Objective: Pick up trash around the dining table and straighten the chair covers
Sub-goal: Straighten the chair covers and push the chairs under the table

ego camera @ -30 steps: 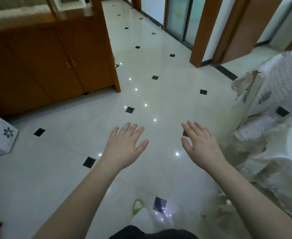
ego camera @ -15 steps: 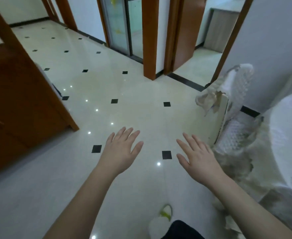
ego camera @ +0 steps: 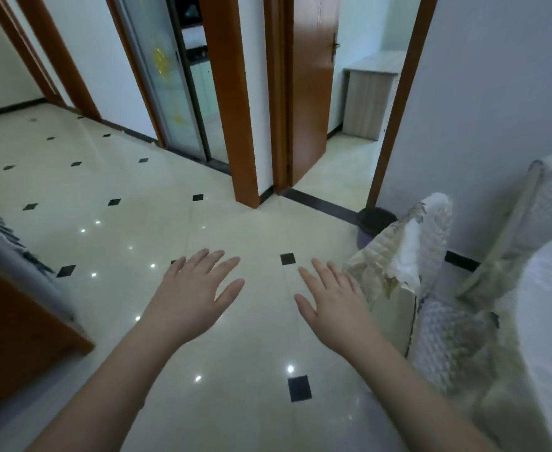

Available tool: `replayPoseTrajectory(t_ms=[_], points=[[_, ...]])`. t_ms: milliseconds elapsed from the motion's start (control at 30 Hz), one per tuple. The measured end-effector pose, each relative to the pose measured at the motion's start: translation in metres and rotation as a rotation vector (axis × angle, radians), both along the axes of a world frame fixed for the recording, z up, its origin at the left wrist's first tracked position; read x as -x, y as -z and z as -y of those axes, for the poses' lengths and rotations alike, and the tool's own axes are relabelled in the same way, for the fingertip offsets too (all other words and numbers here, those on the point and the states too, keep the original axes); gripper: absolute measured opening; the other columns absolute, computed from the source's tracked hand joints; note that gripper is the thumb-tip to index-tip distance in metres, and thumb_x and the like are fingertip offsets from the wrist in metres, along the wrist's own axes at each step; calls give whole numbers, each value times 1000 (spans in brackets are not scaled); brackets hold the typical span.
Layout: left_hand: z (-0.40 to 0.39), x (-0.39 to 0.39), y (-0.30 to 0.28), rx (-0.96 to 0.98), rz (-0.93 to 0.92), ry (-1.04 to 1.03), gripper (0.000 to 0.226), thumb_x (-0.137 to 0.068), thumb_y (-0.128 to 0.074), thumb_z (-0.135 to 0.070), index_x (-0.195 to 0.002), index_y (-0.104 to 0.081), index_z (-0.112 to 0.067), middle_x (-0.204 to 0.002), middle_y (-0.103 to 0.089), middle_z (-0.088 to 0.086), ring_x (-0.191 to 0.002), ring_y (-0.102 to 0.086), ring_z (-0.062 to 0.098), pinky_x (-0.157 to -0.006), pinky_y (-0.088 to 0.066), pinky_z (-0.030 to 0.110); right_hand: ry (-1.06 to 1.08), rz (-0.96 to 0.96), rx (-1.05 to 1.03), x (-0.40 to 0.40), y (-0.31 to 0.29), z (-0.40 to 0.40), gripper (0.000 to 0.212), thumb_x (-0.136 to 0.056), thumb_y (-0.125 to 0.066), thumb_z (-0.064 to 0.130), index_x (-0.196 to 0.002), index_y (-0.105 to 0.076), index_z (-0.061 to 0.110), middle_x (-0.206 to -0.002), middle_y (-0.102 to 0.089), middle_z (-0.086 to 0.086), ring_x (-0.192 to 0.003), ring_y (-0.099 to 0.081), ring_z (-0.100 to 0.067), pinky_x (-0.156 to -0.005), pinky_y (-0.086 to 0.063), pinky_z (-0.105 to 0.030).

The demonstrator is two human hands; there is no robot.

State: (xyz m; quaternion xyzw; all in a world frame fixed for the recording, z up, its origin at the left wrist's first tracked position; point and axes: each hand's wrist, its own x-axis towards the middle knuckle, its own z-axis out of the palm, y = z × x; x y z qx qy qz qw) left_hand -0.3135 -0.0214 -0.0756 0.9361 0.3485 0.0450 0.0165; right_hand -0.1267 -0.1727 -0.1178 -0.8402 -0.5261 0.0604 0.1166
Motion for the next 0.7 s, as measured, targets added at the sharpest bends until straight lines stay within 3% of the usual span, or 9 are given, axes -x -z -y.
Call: replayPoseTrajectory(t_ms=[467,700], points=[[-241,-179,-59,26,77,179,59,-93,-13,-62,-147,-23,-41,-156,-23,-14,-144,-14,9,-117,-10,38,137,167,-6,-161,-63,-235,56,-98,-21,54,-150,-20,32,-160,-12,3,-146,-8,-19,-118,-5,-41],[-323,-309,-92,-59,137,391,57,-95,-11,-58,-147,-22,-40,-156,-21,-14,-146,-8,11,-119,-4,41,345,239,-46,-259,-95,-294,54,-98,-24,53,-147,-26,33,-157,-21,3,-144,-18,-19,-116,-14,-38]])
